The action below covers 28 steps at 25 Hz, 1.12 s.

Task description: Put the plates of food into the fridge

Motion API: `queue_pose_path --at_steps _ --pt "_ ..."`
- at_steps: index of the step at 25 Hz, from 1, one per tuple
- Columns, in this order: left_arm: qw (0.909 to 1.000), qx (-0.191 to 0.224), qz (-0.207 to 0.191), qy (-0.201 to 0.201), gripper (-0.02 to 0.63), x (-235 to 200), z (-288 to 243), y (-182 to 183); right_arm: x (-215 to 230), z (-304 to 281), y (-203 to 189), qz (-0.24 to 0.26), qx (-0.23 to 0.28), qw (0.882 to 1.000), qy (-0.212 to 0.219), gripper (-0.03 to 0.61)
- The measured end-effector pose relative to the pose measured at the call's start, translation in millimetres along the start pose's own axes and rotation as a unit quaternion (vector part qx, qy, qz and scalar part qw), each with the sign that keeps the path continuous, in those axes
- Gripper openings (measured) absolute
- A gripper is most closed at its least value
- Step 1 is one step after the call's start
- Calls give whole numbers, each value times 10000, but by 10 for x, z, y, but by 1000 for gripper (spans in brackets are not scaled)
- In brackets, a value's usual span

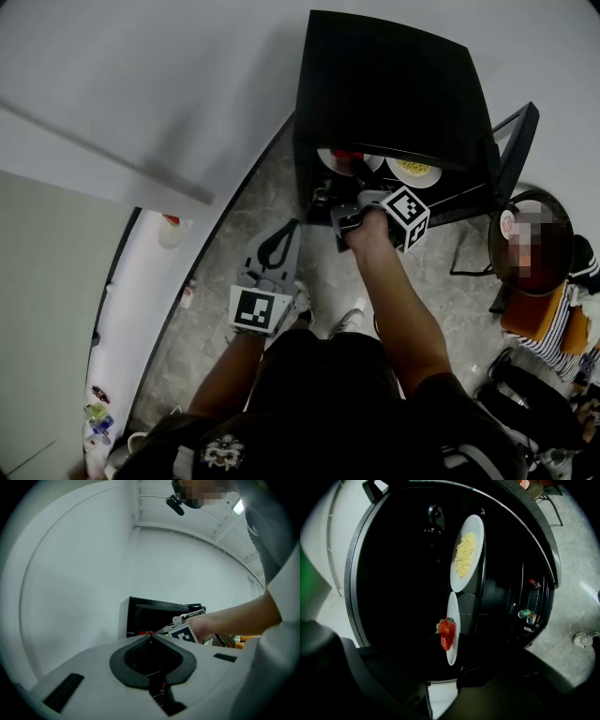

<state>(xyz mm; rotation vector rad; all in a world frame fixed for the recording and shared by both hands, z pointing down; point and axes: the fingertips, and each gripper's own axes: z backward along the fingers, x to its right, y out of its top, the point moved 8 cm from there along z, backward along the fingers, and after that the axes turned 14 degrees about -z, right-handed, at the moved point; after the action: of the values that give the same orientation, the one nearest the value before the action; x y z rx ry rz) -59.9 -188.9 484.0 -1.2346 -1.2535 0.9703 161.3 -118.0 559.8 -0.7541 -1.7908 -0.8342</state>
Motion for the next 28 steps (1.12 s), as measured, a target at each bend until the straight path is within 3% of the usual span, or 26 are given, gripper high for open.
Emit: queue_pose_path --at_steps 10,16,22,25,28 --pt "10000 -4 20 25 21 46 12 10 93 46 -47 65 -215 9997 -85 138" --pt "10000 -21 15 30 21 82 38 0 151 263 -41 350 -289 9990 -1 163" --pt "9994 -272 -179 -121 21 152 71 -1 -88 619 -86 1478 -842 9850 287 163" --pt "9997 -171 -175 -84 21 211 67 64 -269 793 -142 1853 -1009 9763 478 163" --pt "9997 -144 -188 -22 21 234 59 123 -486 940 -255 2601 -1115 9557 812 161"
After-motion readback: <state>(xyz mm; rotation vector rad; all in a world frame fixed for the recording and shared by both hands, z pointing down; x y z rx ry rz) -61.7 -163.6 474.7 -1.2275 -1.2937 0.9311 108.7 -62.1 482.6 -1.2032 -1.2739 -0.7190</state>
